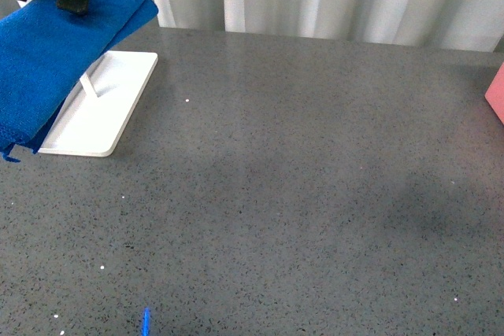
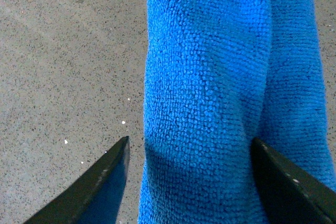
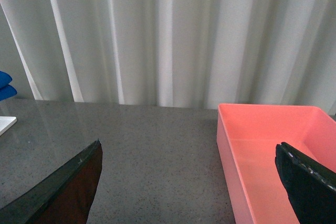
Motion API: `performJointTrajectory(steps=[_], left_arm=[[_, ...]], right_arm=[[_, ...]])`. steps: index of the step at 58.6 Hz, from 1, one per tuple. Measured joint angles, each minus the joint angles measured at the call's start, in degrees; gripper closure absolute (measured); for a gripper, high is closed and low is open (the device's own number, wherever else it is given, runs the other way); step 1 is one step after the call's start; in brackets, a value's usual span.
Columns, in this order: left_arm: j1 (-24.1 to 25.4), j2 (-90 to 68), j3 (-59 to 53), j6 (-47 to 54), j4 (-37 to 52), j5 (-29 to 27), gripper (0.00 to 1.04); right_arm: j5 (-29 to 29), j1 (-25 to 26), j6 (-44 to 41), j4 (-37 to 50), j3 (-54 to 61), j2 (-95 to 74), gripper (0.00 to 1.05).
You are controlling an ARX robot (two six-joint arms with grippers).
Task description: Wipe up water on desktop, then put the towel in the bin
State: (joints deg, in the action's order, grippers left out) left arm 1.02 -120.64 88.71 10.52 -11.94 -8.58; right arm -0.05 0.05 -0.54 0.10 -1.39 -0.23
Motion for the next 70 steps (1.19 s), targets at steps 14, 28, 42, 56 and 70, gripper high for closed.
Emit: performJointTrajectory(steps=[14, 28, 42, 56, 70], left_arm=[[0.2, 0.0, 0.0, 0.2, -0.4, 0.9, 0.75], [1.1, 1.4, -0.3, -0.1, -0.9, 2.4, 1.01], [2.5, 4.9, -1.4, -0.1, -1.1, 4.0, 1.01], [3.3, 11.5, -1.8, -1.7, -2.7, 7.3, 1.01], [-2.9, 21.5, -2.6, -7.3, -0.7, 14.0, 1.01]], right_arm=[[0.0, 0.0, 0.0, 0.0, 0.0, 0.0, 0.07], [0.0, 0.0, 0.0, 0.0, 0.0, 0.0, 0.07], [0.0, 0.0, 0.0, 0.0, 0.0, 0.0, 0.07], [0.0, 0.0, 0.0, 0.0, 0.0, 0.0, 0.07], [0.0, 0.0, 0.0, 0.0, 0.0, 0.0, 0.07]])
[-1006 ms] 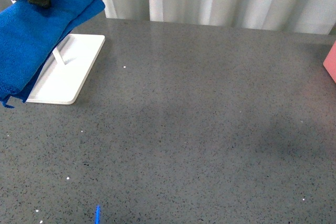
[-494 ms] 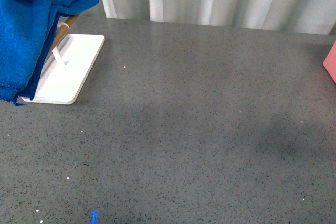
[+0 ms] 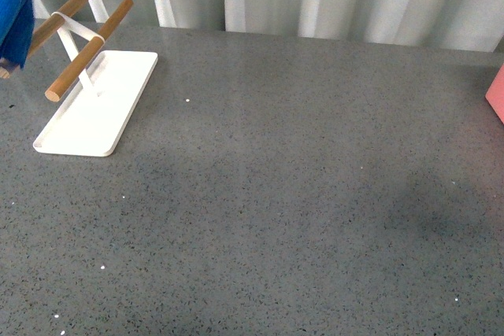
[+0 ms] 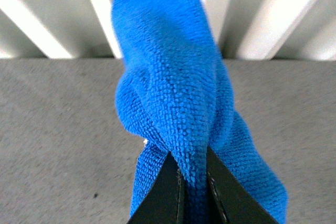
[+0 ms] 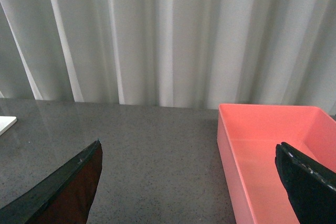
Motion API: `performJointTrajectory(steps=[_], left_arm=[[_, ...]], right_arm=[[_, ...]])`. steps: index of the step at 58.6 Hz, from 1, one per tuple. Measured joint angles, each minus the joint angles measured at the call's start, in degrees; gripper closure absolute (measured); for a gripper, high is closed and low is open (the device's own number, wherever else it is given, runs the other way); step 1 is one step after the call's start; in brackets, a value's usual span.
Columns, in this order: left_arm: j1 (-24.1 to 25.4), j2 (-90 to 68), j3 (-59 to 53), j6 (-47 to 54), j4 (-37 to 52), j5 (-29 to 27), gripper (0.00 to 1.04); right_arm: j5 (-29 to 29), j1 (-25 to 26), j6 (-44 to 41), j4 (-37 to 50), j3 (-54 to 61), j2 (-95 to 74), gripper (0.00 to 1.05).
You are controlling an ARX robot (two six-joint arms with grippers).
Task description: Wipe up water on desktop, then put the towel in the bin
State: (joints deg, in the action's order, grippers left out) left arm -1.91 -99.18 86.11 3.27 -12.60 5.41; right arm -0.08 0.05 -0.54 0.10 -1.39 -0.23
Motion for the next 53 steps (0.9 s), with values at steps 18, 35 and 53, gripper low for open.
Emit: performJointTrajectory(steps=[18, 35, 53], left_arm=[[-18.6, 10.3, -11.8, -6.1, 13.4, 6.6, 1.01], [-29.4, 5.2, -24.3, -9.3, 28.6, 6.1, 1.01], [-33.7, -1.8, -24.1, -15.0, 36.2, 5.1, 1.01]], right_arm=[[0.0, 0.0, 0.0, 0.0, 0.0, 0.0, 0.07], [0.0, 0.0, 0.0, 0.0, 0.0, 0.0, 0.07], [0.0, 0.0, 0.0, 0.0, 0.0, 0.0, 0.07]])
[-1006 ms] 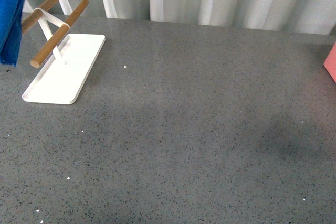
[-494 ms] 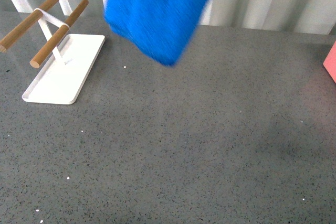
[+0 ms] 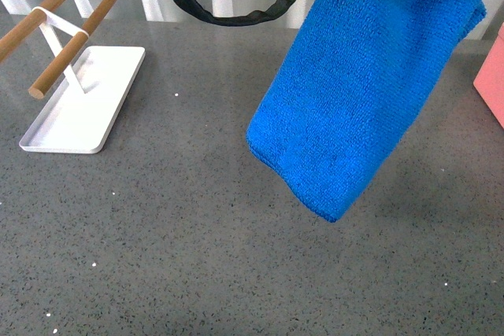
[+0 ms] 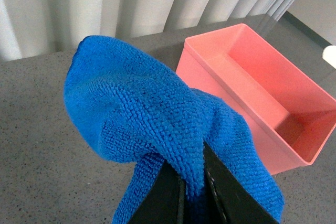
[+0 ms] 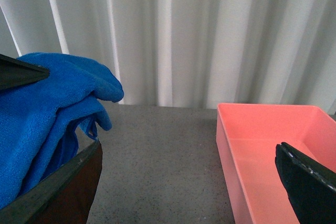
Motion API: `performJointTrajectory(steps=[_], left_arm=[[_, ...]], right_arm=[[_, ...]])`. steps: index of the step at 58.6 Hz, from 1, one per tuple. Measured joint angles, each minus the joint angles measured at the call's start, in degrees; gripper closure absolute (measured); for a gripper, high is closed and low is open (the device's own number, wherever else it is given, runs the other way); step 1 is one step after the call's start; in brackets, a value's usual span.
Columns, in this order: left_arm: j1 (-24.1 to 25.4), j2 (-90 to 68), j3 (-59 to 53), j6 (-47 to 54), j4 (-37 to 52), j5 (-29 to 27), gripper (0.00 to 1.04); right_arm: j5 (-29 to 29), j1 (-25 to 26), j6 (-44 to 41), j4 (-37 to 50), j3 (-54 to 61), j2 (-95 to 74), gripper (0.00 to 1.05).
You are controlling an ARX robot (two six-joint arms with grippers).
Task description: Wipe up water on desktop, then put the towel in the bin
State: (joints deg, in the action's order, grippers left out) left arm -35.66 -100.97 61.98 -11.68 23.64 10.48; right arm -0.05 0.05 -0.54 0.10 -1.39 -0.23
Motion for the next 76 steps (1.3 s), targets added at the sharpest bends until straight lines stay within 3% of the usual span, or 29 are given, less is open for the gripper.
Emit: performJointTrajectory(steps=[9, 12, 15, 24, 32, 39, 43, 51, 76], left_arm=[[-0.3, -0.6, 0.7, -0.7, 0.4, -0.1, 1.01], [-0.4, -0.8, 0.9, -0.9, 0.4, -0.3, 1.01], [-0.5, -0.9, 1.0, -1.1, 0.5, -0.3, 1.01], [-0.5, -1.0, 1.2, -1.6, 0.5, -0.4, 1.01], [-0.5, -1.0, 2.0, -2.5, 0.5, -0.4, 1.01], [-0.6, -1.0, 3.1, -4.9, 0.0, -0.2, 1.01], [-1.2, -1.0, 3.7, -6.2, 0.0, 0.2, 1.01], [-1.9, -1.0, 4.3, -7.8, -0.1, 0.7, 1.01], [-2.3, -1.0, 5.0, -10.3, -0.8, 1.7, 1.01]], right_arm=[[-0.6, 0.1, 0.0, -0.3, -0.1, -0.1, 0.07], [-8.1, 2.6, -0.3, -7.7, -2.4, -3.5, 0.07], [-13.3, 5.3, -0.3, -9.0, -3.6, -7.1, 0.07], [-23.0, 12.9, 2.6, 4.7, -8.1, -19.4, 0.07], [-28.6, 15.3, 7.8, 19.0, -12.7, -37.9, 0.07], [-29.5, 9.7, 14.0, 25.4, -15.1, -55.6, 0.07], [-27.7, 4.6, 14.3, 29.8, -15.0, -61.1, 0.07], [-24.6, -1.1, 14.1, 37.1, -15.0, -68.1, 0.07], [-23.5, -5.5, 11.8, 46.6, -20.0, -80.8, 0.07]])
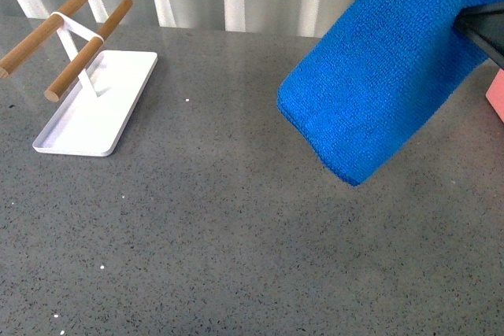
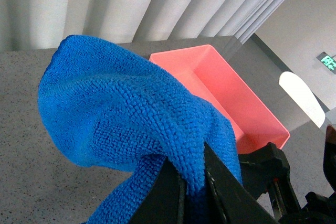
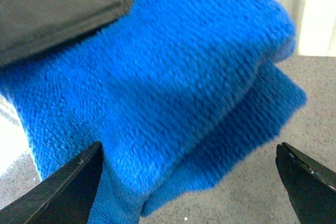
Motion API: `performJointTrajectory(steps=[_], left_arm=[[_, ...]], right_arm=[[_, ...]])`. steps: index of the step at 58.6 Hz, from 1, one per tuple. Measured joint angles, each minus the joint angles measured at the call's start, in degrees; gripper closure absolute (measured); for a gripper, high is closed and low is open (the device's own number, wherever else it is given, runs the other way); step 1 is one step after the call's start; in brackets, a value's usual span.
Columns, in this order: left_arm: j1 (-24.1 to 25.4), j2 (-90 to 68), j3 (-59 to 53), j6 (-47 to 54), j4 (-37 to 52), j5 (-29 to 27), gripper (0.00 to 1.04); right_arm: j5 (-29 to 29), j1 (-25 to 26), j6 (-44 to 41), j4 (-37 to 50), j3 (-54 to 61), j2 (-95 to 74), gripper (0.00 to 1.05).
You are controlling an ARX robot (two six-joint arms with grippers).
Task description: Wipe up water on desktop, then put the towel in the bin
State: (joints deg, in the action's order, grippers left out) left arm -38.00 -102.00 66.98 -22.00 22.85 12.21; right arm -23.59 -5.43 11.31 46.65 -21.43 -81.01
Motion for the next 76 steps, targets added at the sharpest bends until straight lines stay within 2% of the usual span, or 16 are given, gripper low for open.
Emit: performJointTrajectory(steps=[4, 7, 32, 43, 64, 76], left_arm=[[0.0, 0.0, 0.0, -0.4, -0.1, 0.2, 1.01], [0.0, 0.0, 0.0, -0.9, -0.2, 0.5, 1.01], [0.1, 0.0, 0.3, -2.3, -1.0, 1.2, 1.01], [0.3, 0.0, 0.3, -2.3, -1.4, 1.2, 1.01], [0.9, 0.0, 0.4, -2.4, -2.0, 1.0, 1.01], [4.7, 0.0, 0.4, -3.0, -2.2, 2.3, 0.68]], right_arm=[[-0.2, -0.6, 0.0, 1.1, -0.7, -0.8, 0.07], [-0.2, -1.0, 0.0, 1.9, -1.1, -1.4, 0.11], [0.0, -3.4, 1.1, 7.3, -2.2, -4.1, 0.75], [0.5, -3.3, 2.0, 7.5, -2.2, -4.0, 0.98], [-0.5, -0.8, 2.5, 5.6, -2.1, -1.4, 1.0], [-0.5, 1.9, 2.2, 2.7, -2.1, 0.9, 1.0]])
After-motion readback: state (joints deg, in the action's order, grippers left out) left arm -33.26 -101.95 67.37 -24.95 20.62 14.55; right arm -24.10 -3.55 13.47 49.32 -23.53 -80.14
